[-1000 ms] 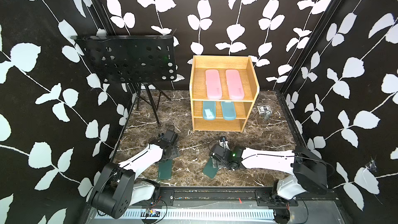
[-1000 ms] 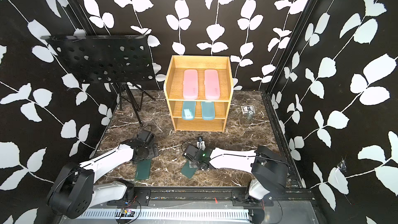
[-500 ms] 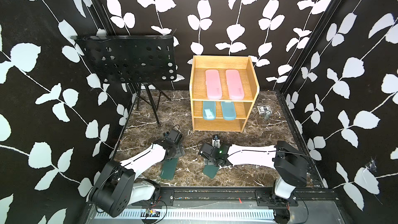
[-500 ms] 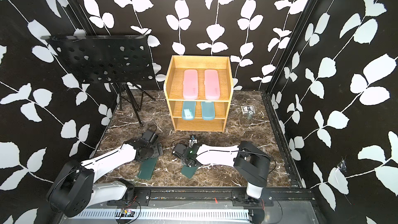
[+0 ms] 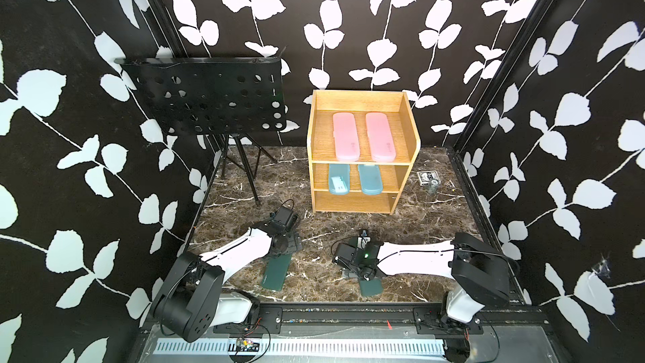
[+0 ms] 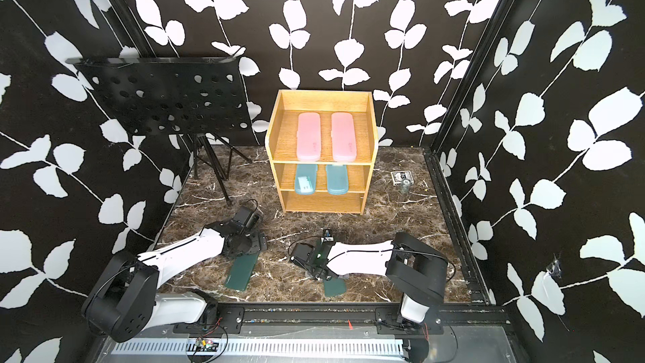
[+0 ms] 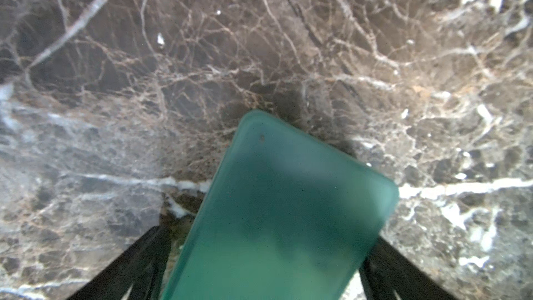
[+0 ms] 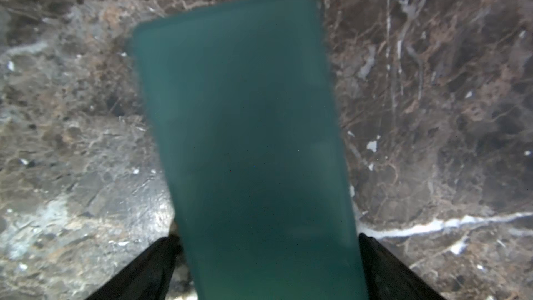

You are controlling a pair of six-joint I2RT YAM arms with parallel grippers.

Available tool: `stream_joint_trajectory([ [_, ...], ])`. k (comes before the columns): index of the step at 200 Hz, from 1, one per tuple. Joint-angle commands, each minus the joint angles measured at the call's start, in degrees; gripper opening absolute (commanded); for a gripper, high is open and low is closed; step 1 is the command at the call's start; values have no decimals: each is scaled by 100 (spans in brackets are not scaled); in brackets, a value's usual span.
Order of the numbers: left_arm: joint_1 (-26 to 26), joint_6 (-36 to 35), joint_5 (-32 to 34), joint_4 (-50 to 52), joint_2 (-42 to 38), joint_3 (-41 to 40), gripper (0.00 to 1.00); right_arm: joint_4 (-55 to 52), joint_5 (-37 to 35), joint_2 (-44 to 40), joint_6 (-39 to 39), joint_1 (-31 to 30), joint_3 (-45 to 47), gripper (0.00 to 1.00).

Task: Place the pencil cases on the shelf according to color
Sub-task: Adjust the pencil case at the center of the board.

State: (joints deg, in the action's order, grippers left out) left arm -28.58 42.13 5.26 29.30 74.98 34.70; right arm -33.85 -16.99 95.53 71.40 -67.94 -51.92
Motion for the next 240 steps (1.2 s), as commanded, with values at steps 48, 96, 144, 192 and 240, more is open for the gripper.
stream_joint_trajectory([
  [48,-173,388,-1215,-566,49,-425,99,148,263,136,-1532,828,109,95],
  [96,-191,658,-623,-230,-657,-457,99,-95,-200,-929,-2150,830,69,100],
  [144,-187,444,-186,239,-923,-187,99,-391,-112,-2754,-1626,574,891,99],
  [192,-187,355,-165,93,-1086,-240,99,-308,-427,-2882,-293,-578,1266,99],
  [240,-190,255,-131,208,-1229,-224,99,-576,-768,-1123,608,-1356,455,99],
])
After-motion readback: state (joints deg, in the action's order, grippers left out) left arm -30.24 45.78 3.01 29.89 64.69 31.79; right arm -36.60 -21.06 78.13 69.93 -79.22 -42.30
